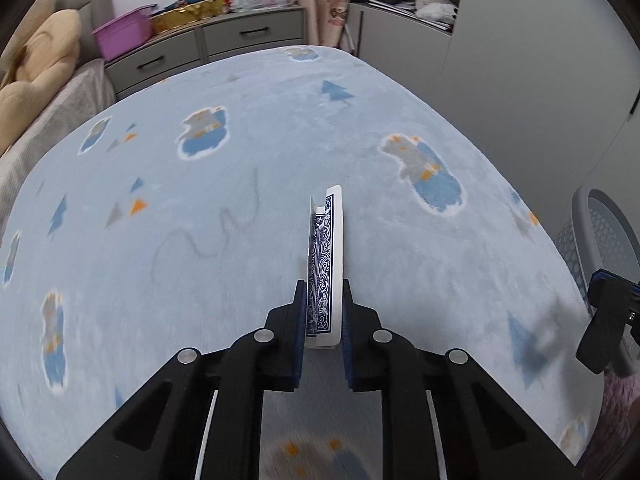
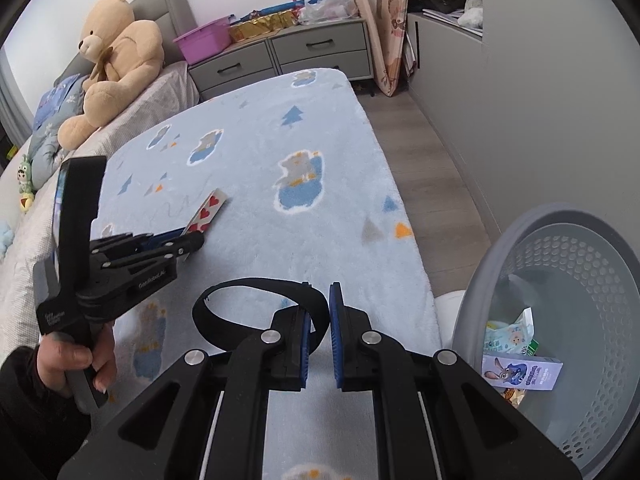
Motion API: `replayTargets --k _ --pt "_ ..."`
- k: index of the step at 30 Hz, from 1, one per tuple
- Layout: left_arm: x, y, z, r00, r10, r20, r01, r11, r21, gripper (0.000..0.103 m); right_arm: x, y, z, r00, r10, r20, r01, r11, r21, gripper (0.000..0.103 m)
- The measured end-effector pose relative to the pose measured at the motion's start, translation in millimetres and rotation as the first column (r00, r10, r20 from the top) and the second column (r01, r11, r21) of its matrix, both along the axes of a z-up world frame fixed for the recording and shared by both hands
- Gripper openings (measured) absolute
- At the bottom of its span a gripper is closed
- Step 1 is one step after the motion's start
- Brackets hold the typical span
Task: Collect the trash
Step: 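Carry the playing card and hair tie over the grey basket, then open both grippers to drop the card and hair tie into the basket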
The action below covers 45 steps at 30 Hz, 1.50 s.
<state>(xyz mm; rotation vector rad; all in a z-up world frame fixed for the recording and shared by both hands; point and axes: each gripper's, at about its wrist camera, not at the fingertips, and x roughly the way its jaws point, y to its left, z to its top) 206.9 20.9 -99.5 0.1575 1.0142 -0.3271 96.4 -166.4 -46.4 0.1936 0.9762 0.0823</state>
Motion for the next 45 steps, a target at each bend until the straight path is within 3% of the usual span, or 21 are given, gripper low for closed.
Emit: replayTargets --k 9,20,31,42,44,45 --pt "-64 -8 39 0.992 0.109 0.059 -0.106 0.993 -0.057 0.015 -32 -19 11 0.999 -0.024 0.033 0.023 0.999 0.023 0.01" --pt "-122 -92 77 0.992 0.012 0.123 0.0 0.994 -0.105 0.015 -85 -98 32 0.982 -0.164 0.089 0.164 0.986 0.01 0.01" --pt "-145 -205 67 0.98 -0.183 0.082 0.192 0.975 -0.115 0.015 -117 -182 12 0.945 -0.327 0.024 0.328 0.943 -0.056 0.011" --pt "-143 -250 52 0.975 -0.219 0.032 0.221 0.97 -0.098 0.02 -106 -215 -7 0.935 -0.353 -0.035 0.351 0.935 -0.055 0.013" --pt "-143 -251 53 0.977 -0.211 0.033 0.213 0.972 -0.097 0.029 -105 -216 -7 0.936 -0.35 -0.033 0.347 0.936 -0.063 0.019" --pt "-142 -251 54 0.978 -0.206 0.035 0.208 0.973 -0.097 0.036 -106 -217 -6 0.936 -0.351 -0.028 0.349 0.935 -0.065 0.033"
